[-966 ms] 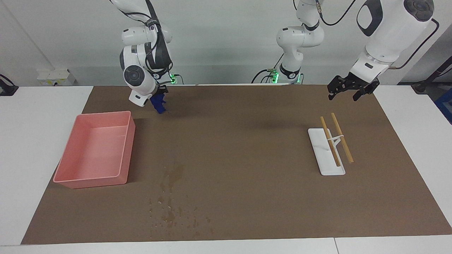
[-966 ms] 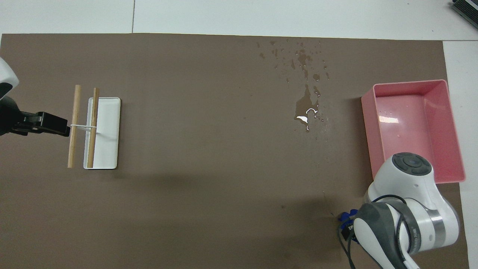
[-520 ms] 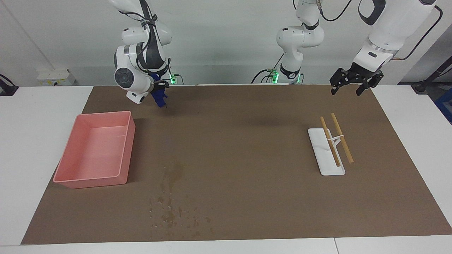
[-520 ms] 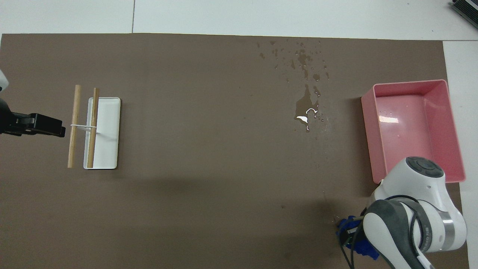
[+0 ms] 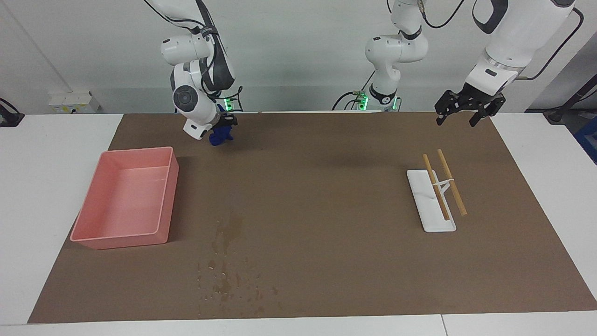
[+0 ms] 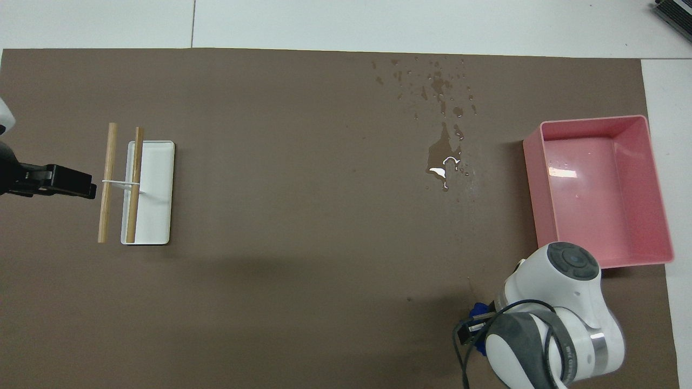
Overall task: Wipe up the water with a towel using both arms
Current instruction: 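Move the held towel with the right gripper toward the water puddle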
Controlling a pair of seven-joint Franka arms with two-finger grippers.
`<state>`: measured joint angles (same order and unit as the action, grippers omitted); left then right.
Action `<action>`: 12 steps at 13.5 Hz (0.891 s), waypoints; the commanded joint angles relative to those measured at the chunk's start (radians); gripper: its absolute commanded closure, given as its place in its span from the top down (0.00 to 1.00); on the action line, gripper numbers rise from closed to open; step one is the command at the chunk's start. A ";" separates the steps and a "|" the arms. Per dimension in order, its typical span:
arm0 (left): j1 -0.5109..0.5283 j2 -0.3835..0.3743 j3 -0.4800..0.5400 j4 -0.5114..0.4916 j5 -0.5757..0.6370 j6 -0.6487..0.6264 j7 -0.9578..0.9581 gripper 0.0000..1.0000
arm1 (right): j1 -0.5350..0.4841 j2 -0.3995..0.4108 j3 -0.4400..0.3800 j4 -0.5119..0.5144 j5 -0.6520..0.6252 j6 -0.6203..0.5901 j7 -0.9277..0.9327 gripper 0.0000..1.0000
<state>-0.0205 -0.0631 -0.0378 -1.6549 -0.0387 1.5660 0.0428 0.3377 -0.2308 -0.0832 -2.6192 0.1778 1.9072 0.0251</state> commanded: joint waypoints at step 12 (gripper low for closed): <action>-0.007 -0.018 0.004 -0.019 0.022 0.003 0.005 1.00 | -0.019 0.054 -0.001 -0.025 0.014 0.297 -0.114 0.00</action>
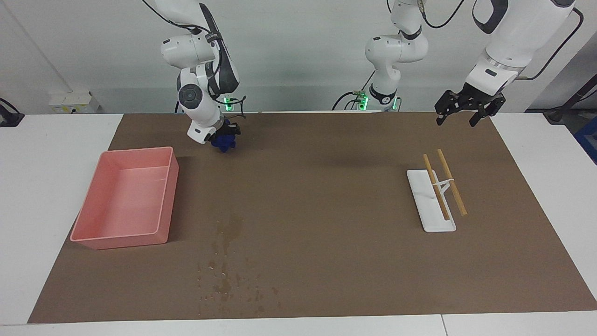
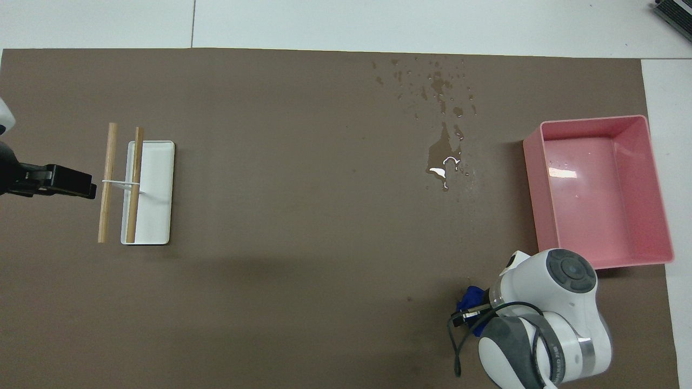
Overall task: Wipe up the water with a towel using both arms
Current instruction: 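Move the held towel with the right gripper toward the water puddle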
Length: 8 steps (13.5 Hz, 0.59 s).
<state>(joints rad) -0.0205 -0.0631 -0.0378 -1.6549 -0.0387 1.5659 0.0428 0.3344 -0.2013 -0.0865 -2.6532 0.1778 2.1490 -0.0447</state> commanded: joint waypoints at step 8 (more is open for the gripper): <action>-0.007 -0.018 0.004 -0.017 0.022 0.003 0.005 1.00 | -0.006 0.255 0.004 0.243 0.012 0.209 -0.058 0.00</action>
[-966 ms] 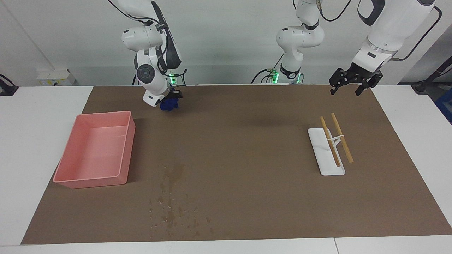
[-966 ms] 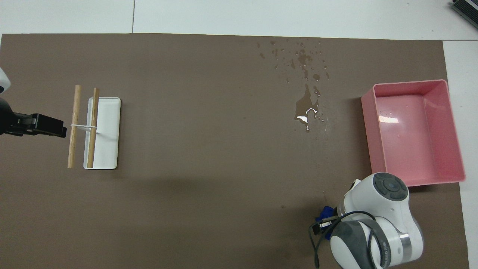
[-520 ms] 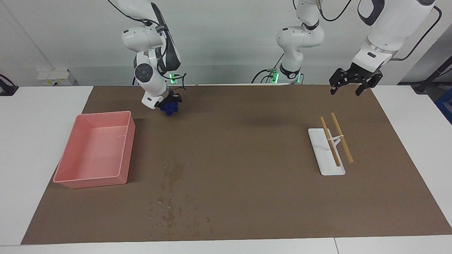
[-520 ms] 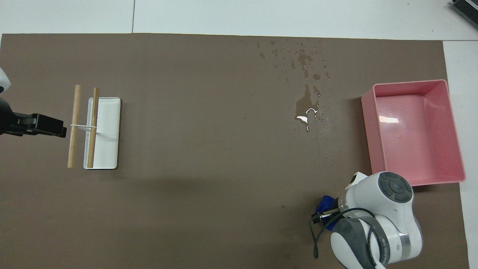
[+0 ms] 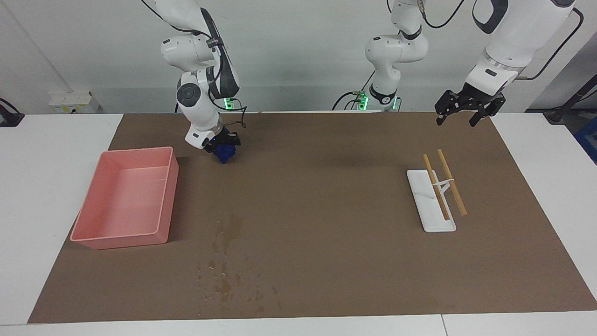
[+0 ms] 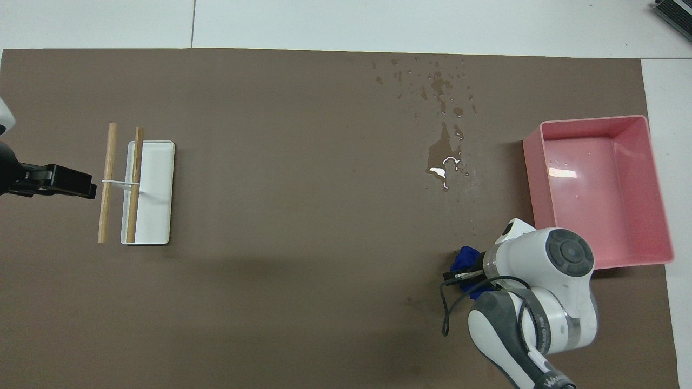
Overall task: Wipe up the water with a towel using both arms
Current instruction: 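Move the held towel with the right gripper toward the water puddle, then rub the towel over the water puddle with the right gripper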
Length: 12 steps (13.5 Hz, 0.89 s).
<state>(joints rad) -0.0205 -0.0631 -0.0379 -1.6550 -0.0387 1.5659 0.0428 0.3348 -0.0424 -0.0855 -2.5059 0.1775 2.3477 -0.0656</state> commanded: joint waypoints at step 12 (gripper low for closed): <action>-0.007 -0.018 0.003 -0.019 0.022 0.003 0.005 1.00 | -0.008 0.472 0.013 0.511 0.017 0.114 -0.036 0.00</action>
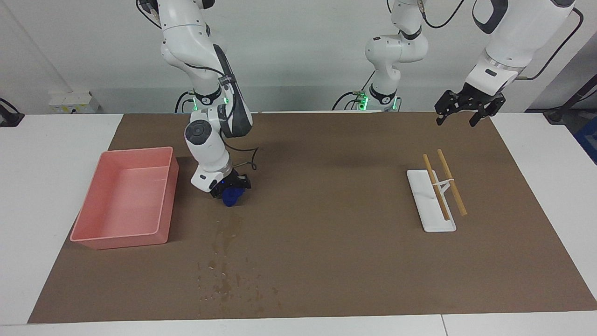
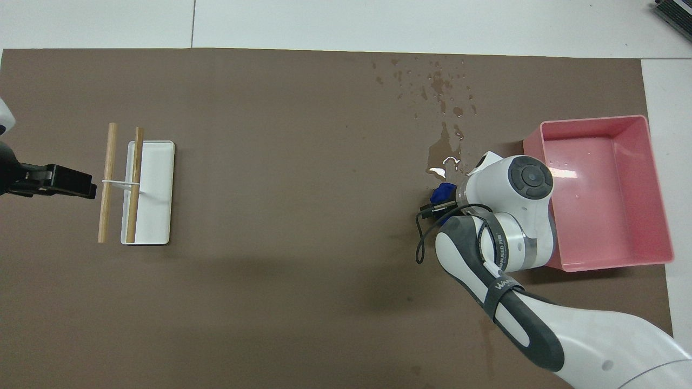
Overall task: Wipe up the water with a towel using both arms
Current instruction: 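Rub the towel over the water puddle with the right gripper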
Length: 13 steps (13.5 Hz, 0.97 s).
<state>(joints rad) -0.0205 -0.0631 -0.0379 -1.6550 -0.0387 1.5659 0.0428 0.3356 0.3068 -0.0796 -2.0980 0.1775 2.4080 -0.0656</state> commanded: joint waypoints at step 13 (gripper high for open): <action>-0.007 -0.018 0.004 -0.017 0.022 0.003 0.005 1.00 | -0.109 0.316 0.007 0.432 0.013 0.049 -0.174 0.00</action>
<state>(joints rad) -0.0205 -0.0631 -0.0379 -1.6550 -0.0387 1.5659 0.0428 0.2530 0.5528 -0.0796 -1.7352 0.1776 2.4326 -0.1871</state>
